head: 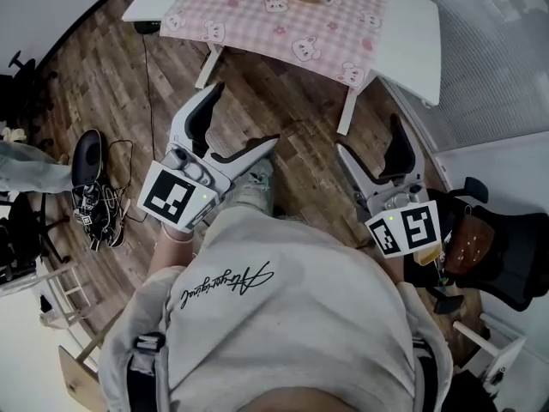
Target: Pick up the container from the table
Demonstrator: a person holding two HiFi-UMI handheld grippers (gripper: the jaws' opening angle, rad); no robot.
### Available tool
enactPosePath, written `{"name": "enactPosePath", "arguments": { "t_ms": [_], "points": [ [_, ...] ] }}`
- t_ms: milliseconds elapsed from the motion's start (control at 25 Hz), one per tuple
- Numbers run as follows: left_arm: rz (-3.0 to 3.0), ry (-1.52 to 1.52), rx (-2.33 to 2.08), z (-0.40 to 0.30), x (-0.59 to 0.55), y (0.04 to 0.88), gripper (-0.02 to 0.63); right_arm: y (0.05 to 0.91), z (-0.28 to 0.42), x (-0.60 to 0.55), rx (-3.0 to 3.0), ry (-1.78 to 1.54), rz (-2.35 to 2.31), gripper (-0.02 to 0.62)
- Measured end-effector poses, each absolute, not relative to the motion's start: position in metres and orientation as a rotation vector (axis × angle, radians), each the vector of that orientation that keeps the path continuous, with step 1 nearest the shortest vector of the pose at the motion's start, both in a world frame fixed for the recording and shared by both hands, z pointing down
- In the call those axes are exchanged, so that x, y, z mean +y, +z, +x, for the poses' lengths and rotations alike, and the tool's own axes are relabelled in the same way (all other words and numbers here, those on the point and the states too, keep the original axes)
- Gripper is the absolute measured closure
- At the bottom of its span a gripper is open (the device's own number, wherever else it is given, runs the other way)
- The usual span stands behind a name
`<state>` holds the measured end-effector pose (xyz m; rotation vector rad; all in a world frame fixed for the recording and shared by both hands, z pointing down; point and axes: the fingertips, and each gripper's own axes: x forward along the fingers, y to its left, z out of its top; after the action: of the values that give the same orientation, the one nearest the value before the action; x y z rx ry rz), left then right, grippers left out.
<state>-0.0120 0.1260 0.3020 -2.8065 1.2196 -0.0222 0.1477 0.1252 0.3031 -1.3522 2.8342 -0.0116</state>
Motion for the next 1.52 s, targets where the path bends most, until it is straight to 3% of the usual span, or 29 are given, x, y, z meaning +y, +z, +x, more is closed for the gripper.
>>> {"name": "enactPosePath", "arguments": {
  "t_ms": [1520],
  "points": [
    [-2.845,-0.06,1.094,-0.056,-0.151,0.306,0.156,0.307,0.098,-0.14,2.757,-0.037,-1.438,0.156]
  ]
}}
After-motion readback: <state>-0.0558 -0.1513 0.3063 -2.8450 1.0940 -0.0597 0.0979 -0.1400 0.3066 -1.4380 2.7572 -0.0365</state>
